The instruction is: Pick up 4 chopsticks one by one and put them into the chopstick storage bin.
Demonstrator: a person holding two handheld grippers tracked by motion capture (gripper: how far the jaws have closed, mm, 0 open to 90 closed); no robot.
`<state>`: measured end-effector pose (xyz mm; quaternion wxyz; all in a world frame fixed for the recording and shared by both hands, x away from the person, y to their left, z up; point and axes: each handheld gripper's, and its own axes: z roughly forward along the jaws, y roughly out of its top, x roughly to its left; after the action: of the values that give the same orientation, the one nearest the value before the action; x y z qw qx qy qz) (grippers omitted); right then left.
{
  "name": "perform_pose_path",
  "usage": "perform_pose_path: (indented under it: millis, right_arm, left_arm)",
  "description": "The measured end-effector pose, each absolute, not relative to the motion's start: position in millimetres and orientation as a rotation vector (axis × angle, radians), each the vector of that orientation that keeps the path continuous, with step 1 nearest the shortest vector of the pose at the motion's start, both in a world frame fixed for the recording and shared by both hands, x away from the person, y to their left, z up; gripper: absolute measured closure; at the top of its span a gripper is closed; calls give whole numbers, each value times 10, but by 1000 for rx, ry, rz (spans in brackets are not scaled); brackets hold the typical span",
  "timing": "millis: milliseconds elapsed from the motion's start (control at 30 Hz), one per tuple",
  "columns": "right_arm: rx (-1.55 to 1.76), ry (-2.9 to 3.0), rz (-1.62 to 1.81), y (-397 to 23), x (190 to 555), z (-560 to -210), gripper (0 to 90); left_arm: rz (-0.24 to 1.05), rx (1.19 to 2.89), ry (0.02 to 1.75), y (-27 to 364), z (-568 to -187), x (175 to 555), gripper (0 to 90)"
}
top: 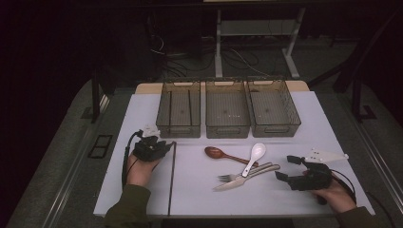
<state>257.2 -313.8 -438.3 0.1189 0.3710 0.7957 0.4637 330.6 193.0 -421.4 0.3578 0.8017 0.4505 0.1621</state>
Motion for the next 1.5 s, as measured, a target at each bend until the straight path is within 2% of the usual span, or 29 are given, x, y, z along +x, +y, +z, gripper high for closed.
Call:
perform_pose_path:
  millis: [433,1067,1500]
  right_arm:
    - [1076,2332,1357,-3129,2566,-4379,177]
    - [1068,2335,1358,-3125,2561,-4376,178]
    - [1065,2336,1357,-3124,2560,-4375,178]
  left_arm:
    - [381,2054,1180,2249,-4281,2837,747]
    - [343,2090,1196,2307,-4439,2871,829]
    - [358,2102,1213,2283,-4427,2874,842]
